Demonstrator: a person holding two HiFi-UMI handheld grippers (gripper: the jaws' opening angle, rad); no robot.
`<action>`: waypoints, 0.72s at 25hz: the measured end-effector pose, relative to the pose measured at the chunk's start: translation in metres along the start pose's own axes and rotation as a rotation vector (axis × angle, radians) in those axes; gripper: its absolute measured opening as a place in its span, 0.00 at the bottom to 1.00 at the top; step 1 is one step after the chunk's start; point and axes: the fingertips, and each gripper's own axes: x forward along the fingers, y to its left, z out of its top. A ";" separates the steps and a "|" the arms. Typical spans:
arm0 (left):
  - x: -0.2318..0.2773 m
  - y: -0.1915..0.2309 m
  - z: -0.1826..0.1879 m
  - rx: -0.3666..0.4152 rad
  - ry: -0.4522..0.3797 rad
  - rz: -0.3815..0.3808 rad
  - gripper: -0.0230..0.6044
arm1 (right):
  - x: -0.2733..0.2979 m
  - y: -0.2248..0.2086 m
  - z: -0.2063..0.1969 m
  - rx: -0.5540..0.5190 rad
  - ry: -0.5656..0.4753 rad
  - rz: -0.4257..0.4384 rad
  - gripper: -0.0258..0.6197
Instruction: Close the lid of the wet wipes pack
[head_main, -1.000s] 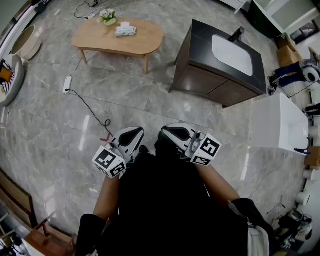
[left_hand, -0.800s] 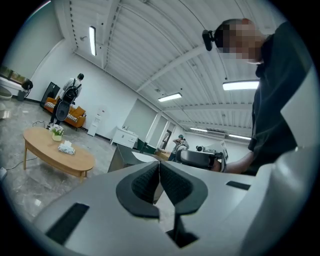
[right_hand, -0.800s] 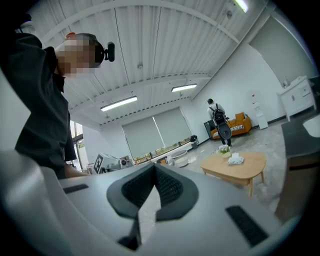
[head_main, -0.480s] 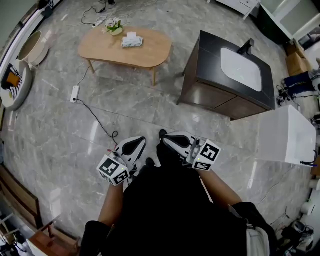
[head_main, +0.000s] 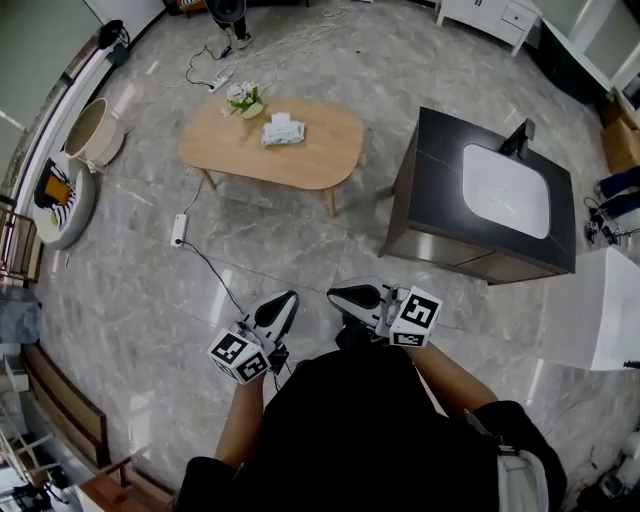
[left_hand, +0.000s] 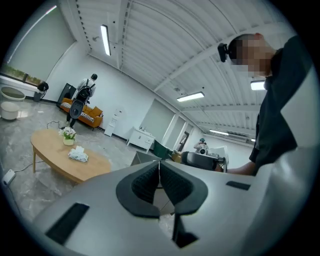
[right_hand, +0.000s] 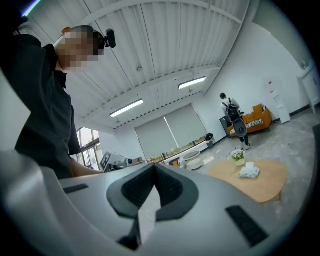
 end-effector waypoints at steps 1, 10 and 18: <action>0.007 0.005 0.008 0.002 -0.006 0.014 0.06 | 0.001 -0.010 0.007 0.000 0.003 0.014 0.05; 0.058 0.056 0.054 0.027 -0.019 0.102 0.06 | 0.015 -0.096 0.022 0.066 0.013 0.081 0.05; 0.094 0.136 0.091 0.025 -0.048 0.094 0.06 | 0.065 -0.174 0.034 0.064 0.055 0.051 0.05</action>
